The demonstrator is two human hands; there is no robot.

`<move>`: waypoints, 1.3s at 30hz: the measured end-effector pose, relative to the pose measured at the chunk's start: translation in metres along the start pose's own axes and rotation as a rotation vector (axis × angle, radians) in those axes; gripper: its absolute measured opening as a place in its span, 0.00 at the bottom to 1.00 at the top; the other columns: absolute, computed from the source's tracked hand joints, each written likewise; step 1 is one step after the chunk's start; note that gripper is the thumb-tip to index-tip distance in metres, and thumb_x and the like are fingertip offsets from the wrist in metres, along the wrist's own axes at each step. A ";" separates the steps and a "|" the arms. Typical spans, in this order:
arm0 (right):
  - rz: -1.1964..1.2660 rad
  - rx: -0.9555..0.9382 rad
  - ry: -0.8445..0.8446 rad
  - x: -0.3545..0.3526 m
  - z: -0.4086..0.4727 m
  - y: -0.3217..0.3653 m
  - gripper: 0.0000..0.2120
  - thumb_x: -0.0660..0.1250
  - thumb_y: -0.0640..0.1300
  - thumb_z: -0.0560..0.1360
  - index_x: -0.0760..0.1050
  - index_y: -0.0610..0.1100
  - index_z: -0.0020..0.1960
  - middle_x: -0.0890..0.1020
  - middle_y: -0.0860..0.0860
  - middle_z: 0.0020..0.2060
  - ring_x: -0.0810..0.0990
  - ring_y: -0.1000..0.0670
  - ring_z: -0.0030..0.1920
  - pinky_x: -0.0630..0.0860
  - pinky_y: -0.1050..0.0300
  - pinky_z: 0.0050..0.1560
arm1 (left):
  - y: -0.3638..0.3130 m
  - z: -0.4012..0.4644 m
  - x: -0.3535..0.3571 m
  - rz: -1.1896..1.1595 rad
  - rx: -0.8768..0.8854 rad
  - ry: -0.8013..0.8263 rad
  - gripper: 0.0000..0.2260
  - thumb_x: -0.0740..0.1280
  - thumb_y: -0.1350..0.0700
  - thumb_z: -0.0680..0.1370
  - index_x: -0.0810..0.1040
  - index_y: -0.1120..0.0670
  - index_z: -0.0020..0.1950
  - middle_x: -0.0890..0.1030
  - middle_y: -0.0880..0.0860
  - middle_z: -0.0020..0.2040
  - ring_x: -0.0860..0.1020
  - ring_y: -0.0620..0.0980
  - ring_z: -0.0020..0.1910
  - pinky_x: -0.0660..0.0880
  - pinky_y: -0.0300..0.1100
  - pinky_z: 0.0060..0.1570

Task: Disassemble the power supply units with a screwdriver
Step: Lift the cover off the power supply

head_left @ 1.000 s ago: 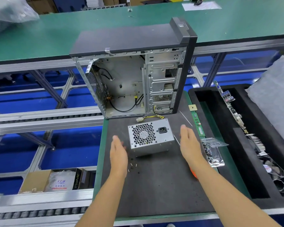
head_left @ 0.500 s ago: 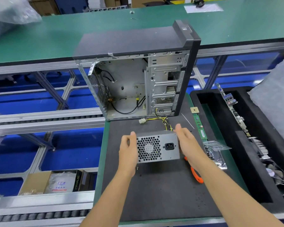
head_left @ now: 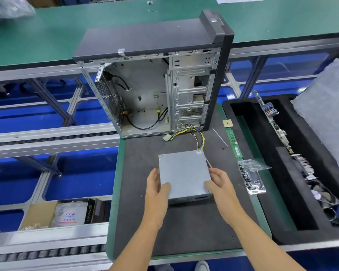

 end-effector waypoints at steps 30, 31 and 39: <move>-0.206 0.205 -0.128 0.017 0.032 0.012 0.31 0.77 0.67 0.61 0.70 0.46 0.50 0.82 0.53 0.45 0.83 0.53 0.42 0.73 0.60 0.31 | -0.022 0.032 0.010 0.116 -0.167 -0.017 0.20 0.77 0.46 0.72 0.71 0.50 0.55 0.82 0.47 0.51 0.84 0.41 0.39 0.76 0.35 0.30; -0.214 0.206 -0.138 0.017 0.032 0.011 0.31 0.77 0.66 0.61 0.70 0.46 0.49 0.82 0.53 0.45 0.82 0.54 0.41 0.72 0.61 0.30 | -0.022 0.033 0.010 0.128 -0.168 -0.018 0.20 0.77 0.46 0.71 0.71 0.50 0.55 0.83 0.48 0.51 0.84 0.41 0.38 0.76 0.36 0.30; -0.179 0.248 -0.103 0.015 0.036 0.012 0.29 0.76 0.63 0.66 0.67 0.46 0.52 0.81 0.49 0.49 0.82 0.51 0.45 0.79 0.54 0.35 | -0.023 0.035 0.009 0.167 -0.212 0.011 0.20 0.76 0.45 0.72 0.68 0.47 0.55 0.81 0.47 0.53 0.84 0.43 0.41 0.76 0.35 0.29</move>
Point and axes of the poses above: each hand's wrist, its own z-axis towards the middle knuckle, its own x-axis out of the palm, y = z × x, the point moved 2 cm from there along z, towards the middle knuckle
